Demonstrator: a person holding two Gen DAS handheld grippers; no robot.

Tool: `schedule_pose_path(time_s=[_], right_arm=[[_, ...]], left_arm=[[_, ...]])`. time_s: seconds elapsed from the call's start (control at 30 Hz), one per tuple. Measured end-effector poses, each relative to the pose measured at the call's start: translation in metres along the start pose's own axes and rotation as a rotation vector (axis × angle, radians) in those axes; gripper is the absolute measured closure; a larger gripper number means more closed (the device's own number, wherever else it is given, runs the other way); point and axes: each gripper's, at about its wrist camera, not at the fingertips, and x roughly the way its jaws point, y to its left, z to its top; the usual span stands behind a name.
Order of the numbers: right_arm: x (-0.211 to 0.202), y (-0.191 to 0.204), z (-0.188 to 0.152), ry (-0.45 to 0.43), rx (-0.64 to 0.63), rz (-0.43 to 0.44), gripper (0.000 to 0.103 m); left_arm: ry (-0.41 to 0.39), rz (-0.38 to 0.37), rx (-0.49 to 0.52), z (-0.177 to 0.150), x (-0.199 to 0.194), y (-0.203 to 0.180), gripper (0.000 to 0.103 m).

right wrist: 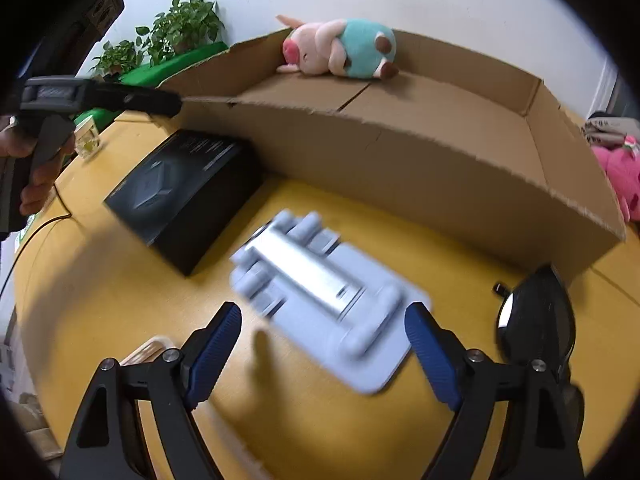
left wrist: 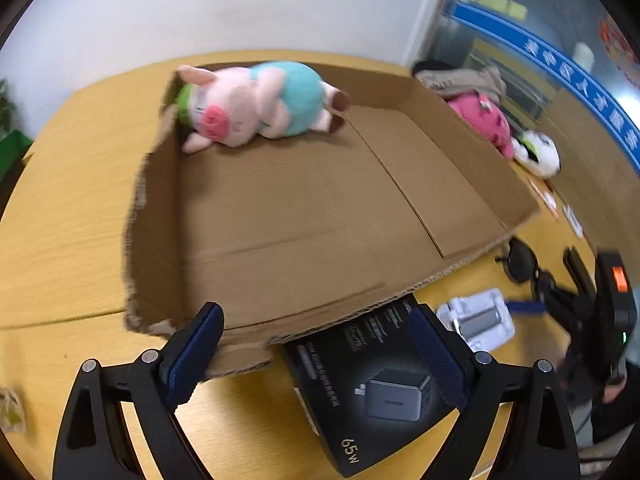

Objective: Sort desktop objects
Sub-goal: 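Move both tools back toward the grey phone stand on the table, then grasp the grey phone stand with both tools and lift it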

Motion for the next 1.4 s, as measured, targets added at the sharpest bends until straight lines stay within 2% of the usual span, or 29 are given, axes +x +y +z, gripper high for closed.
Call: schedule_pose_path(time_s=[0.07, 0.13, 0.27, 0.37, 0.43, 0.47, 0.53, 0.57, 0.7, 0.77, 0.83, 0.97, 1.1, 1.17, 1.27, 1.33, 1.4], right_arm=[[-0.006, 0.006, -0.001, 0.017, -0.028, 0.043, 0.018], [-0.014, 0.006, 0.001, -0.007, -0.077, 0.083, 0.018], [-0.019, -0.004, 0.015, -0.053, -0.216, 0.065, 0.018], [0.006, -0.01, 0.023, 0.042, -0.338, 0.054, 0.017], [0.023, -0.01, 0.021, 0.12, -0.389, 0.088, 0.017], [0.024, -0.013, 0.02, 0.114, -0.382, 0.121, 0.016], [0.025, -0.016, 0.02, 0.124, -0.363, 0.144, 0.023], [0.024, -0.017, 0.019, 0.122, -0.355, 0.133, 0.028], [0.015, -0.017, 0.004, 0.093, -0.244, 0.082, 0.033], [0.009, -0.019, -0.005, 0.077, -0.184, 0.047, 0.034], [0.001, -0.024, -0.018, 0.046, -0.087, 0.019, 0.034], [-0.015, -0.039, -0.033, -0.007, 0.096, 0.013, 0.035], [-0.024, -0.048, -0.042, -0.029, 0.182, 0.009, 0.035], [-0.026, -0.053, -0.043, -0.036, 0.229, 0.023, 0.035], [-0.031, -0.06, -0.05, -0.056, 0.279, 0.038, 0.035], [-0.033, -0.062, -0.055, -0.081, 0.317, 0.085, 0.036], [-0.035, -0.066, -0.061, -0.104, 0.363, 0.148, 0.037]], left_arm=[[-0.049, -0.014, -0.062, 0.0, -0.016, 0.006, 0.007], [-0.096, -0.031, -0.095, -0.001, -0.033, 0.006, 0.005], [-0.149, -0.054, -0.126, -0.012, -0.055, -0.004, 0.002], [-0.174, -0.075, -0.144, -0.025, -0.063, -0.016, 0.0], [-0.185, -0.057, -0.152, -0.034, -0.061, -0.023, 0.0], [-0.183, -0.043, -0.154, -0.038, -0.058, -0.027, 0.0], [-0.164, -0.034, -0.157, -0.046, -0.051, -0.034, 0.0], [-0.159, -0.05, -0.16, -0.051, -0.049, -0.038, 0.0], [-0.107, -0.149, -0.14, -0.059, -0.036, -0.057, 0.0], [-0.063, -0.247, -0.134, -0.06, -0.025, -0.07, 0.0], [-0.027, -0.307, -0.112, -0.058, -0.014, -0.087, 0.0], [0.03, -0.377, -0.127, -0.05, 0.007, -0.111, 0.0], [0.094, -0.455, -0.162, -0.043, 0.032, -0.131, 0.0], [0.125, -0.469, -0.175, -0.042, 0.043, -0.141, 0.002], [0.183, -0.471, -0.188, -0.045, 0.059, -0.151, 0.008], [0.197, -0.473, -0.186, -0.045, 0.064, -0.157, 0.013], [0.239, -0.507, -0.225, -0.046, 0.074, -0.157, 0.024]])
